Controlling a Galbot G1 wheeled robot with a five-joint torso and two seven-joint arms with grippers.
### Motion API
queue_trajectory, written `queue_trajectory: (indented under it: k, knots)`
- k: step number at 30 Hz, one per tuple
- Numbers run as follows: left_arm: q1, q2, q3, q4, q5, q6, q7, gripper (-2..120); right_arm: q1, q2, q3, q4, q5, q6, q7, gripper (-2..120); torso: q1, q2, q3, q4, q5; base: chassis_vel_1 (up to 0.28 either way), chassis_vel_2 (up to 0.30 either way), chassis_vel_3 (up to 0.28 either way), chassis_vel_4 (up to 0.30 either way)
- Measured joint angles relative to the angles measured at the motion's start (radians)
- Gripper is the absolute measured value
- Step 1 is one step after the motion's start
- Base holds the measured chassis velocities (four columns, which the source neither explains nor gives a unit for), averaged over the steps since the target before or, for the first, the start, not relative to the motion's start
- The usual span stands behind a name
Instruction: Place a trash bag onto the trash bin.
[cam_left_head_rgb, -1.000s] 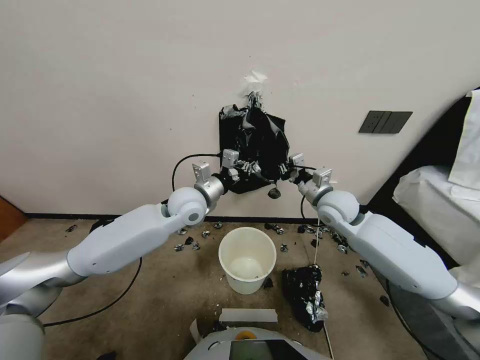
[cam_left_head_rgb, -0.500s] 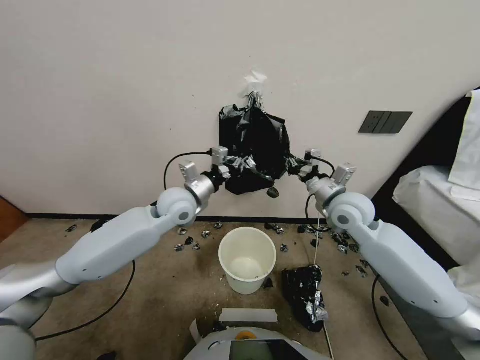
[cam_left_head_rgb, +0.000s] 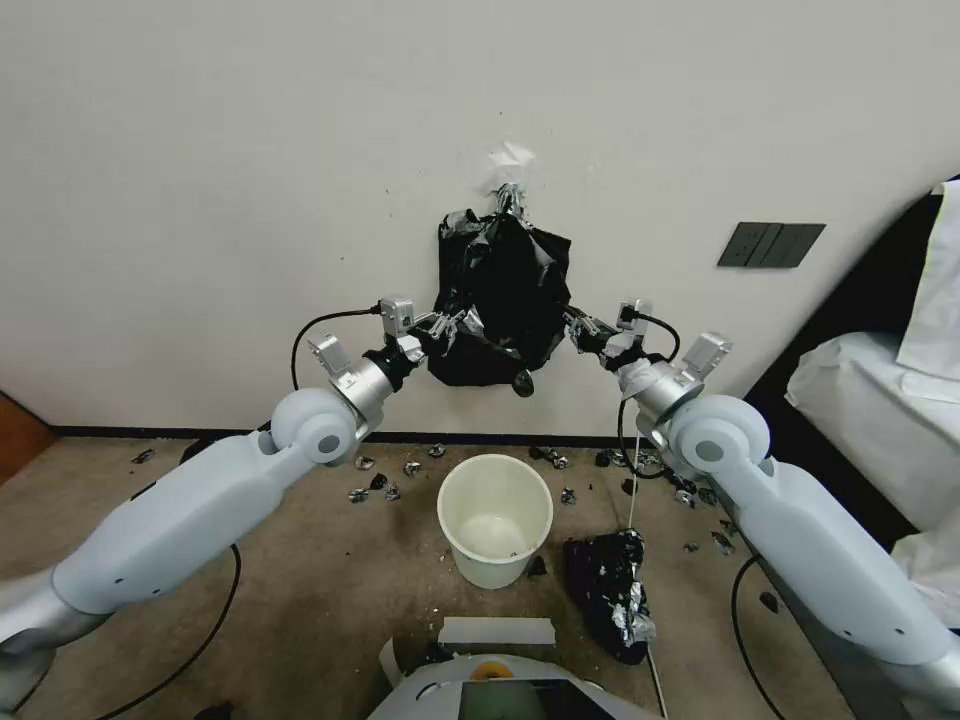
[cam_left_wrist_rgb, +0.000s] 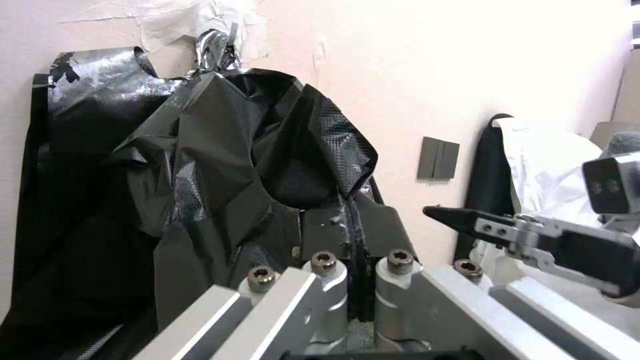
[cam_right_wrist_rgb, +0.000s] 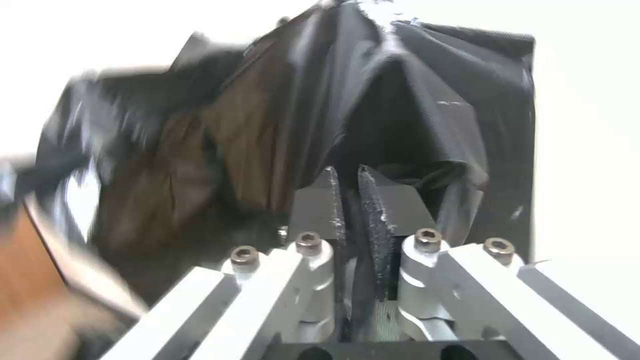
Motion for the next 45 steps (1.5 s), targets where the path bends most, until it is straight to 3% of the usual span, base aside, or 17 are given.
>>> queue_trajectory:
  k: [3, 5, 8, 13, 23, 39, 45]
  knots:
    - [0.001, -0.003, 0.0, 0.001, 0.001, 0.0, 0.0, 0, -0.005, -0.023, 0.0, 0.001, -0.048, -0.005, -0.036, 21, 0.0, 0.0, 0.0, -0.0001, 0.0, 0.0, 0.0, 0.0, 0.0]
    - [0.004, -0.004, 0.0, 0.003, 0.002, 0.001, 0.001, 0, -0.002, -0.074, -0.012, -0.002, -0.159, -0.021, -0.132, 32, 0.0, 0.0, 0.0, -0.0004, 0.0, 0.0, 0.0, 0.0, 0.0]
    - [0.009, -0.003, -0.004, 0.002, 0.003, 0.001, 0.002, 0, 0.037, -0.102, -0.048, -0.009, -0.191, -0.055, -0.157, 42, 0.0, 0.0, 0.0, -0.0003, 0.0, 0.0, 0.0, 0.0, 0.0]
    - [0.03, 0.004, -0.014, -0.012, 0.006, 0.002, 0.003, 0, 0.21, -0.123, -0.181, -0.077, -0.191, -0.121, -0.12, 63, 0.0, 0.0, 0.0, 0.0003, 0.0, 0.0, 0.0, 0.0, 0.0]
    - [0.063, 0.018, -0.04, -0.019, 0.015, 0.004, 0.011, 0, 0.238, -0.136, -0.199, -0.076, -0.181, -0.13, -0.108, 92, 0.0, 0.0, 0.0, 0.0001, 0.0, 0.0, 0.0, 0.0, 0.0]
    - [0.076, 0.014, -0.049, -0.012, 0.027, 0.005, 0.023, 0, 0.264, -0.144, -0.235, -0.073, -0.173, -0.13, -0.099, 79, 0.0, 0.0, 0.0, 0.0, 0.0, 0.0, 0.0, 0.0, 0.0]
    - [0.079, 0.013, -0.049, -0.013, 0.029, 0.006, 0.024, 0, 0.354, -0.143, -0.361, -0.094, -0.179, -0.131, -0.097, 75, 0.0, 0.0, 0.0, 0.0003, -0.0002, 0.0, 0.0, 0.0, 0.0]
